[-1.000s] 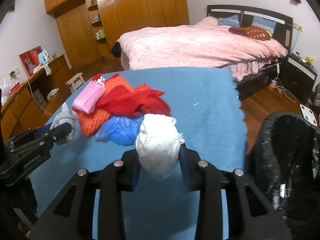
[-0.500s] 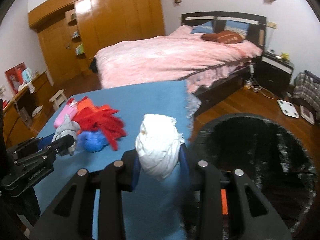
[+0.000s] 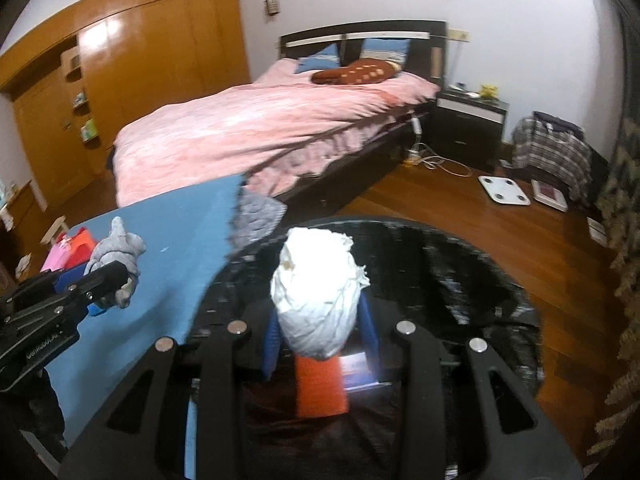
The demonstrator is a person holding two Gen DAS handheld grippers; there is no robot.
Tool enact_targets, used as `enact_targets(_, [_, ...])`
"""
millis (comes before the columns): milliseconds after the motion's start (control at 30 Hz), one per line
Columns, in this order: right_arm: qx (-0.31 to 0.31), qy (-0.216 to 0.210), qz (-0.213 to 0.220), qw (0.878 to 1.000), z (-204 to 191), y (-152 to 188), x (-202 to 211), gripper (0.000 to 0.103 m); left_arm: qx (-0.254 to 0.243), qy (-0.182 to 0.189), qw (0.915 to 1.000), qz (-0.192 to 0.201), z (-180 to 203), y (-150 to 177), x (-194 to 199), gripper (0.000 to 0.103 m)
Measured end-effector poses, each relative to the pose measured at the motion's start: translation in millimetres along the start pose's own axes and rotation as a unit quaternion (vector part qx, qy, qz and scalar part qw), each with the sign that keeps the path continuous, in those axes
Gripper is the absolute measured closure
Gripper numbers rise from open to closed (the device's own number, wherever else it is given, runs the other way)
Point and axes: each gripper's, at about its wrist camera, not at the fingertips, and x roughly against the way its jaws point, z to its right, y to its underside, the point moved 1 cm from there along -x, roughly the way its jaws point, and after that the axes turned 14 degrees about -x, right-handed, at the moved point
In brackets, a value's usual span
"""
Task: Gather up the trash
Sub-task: 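Carry grey cloth and white bag over the bin and release both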
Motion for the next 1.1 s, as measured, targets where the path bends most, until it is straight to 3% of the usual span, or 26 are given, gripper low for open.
enact_targets(467, [-0.039, 0.054, 0.011, 0.998, 61, -8, -4, 0.066, -0.023, 0.071, 0.9972, -0.001, 59, -40, -52, 0.069])
enact_targets(500, [-0.04, 0.058, 0.012, 0.997, 64, -8, -5, 0.062, -0.024, 0.075, 0.9969, -0.001, 59, -41, -53, 0.065])
enact_targets(533, [-0.04, 0.06, 0.011, 0.997, 64, -7, -5, 0.059, -0.026, 0.079, 0.9965, -0.002, 61, -42, -55, 0.054])
enact_targets(600, [-0.04, 0.068, 0.017, 0.997, 68, -7, -4, 0.038, -0.025, 0.081, 0.9964, 0.0, 60, -44, -55, 0.041])
enact_targets(667, [-0.04, 0.074, 0.023, 0.996, 70, -6, -3, 0.026, -0.017, 0.083, 0.9964, 0.003, 56, -44, -53, 0.038])
enact_targets(733, [-0.043, 0.078, 0.026, 0.996, 71, -6, -1, 0.017, -0.007, 0.074, 0.9972, 0.002, 47, -41, -50, 0.029])
enact_targets(833, [-0.05, 0.075, 0.029, 0.996, 69, -6, 1, 0.013, 0.005, 0.055, 0.9985, 0.003, 30, -34, -42, 0.018])
enact_targets(1100, [-0.028, 0.046, 0.031, 0.998, 30, -6, 1, 0.01, 0.048, -0.042, 0.9979, -0.006, -35, 4, -6, 0.009])
